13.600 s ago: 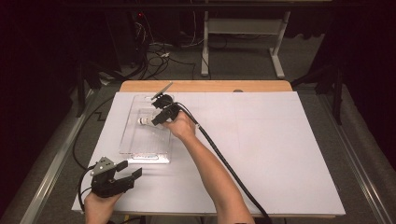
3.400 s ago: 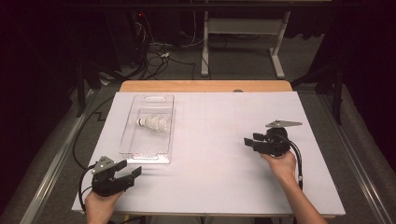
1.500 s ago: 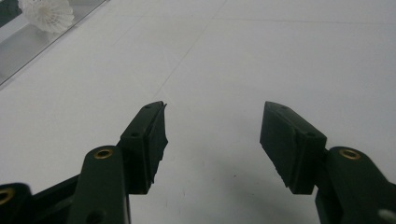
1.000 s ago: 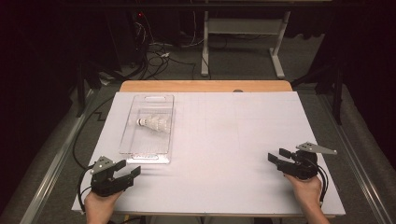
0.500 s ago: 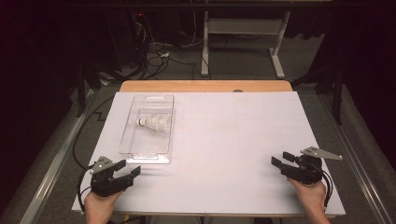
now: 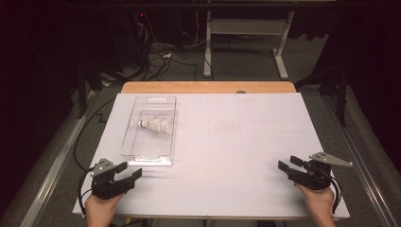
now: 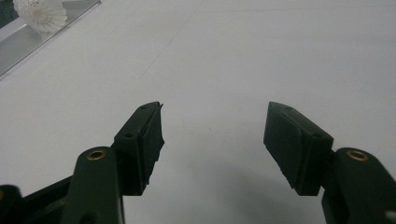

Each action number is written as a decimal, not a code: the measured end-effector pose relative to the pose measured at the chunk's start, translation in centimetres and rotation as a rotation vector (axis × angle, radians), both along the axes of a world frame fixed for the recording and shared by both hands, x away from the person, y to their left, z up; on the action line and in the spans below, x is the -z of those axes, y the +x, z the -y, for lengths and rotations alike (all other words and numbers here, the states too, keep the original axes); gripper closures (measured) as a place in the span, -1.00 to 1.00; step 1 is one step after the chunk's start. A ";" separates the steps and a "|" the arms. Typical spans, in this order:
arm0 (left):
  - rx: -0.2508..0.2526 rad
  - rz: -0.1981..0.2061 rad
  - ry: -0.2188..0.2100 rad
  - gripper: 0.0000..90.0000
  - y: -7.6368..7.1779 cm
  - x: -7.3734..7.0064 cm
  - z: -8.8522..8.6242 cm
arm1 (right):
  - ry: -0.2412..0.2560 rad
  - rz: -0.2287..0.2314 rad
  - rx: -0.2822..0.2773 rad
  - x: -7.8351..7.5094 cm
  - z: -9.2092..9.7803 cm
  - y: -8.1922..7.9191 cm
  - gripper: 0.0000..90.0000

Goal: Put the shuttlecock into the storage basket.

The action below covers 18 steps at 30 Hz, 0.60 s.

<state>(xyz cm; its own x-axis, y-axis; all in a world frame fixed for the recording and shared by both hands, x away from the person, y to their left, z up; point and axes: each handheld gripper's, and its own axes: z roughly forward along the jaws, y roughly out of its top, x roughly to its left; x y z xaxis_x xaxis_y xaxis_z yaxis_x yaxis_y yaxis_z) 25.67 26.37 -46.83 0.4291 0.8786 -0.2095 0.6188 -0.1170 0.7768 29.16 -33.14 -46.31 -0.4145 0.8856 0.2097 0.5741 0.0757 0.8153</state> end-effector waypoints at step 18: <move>0.001 0.000 -0.004 -0.27 0.0 0.0 0.0 | -0.008 0.003 0.041 0.5 1.1 -1.1 -0.21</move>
<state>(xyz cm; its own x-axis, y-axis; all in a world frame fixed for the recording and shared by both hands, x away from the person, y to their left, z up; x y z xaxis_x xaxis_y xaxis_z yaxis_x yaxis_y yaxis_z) 25.66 26.38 -46.82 0.4301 0.8773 -0.2131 0.6189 -0.1146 0.7771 28.06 -34.22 -46.82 -0.3783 0.9035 0.2013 0.5748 0.0588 0.8162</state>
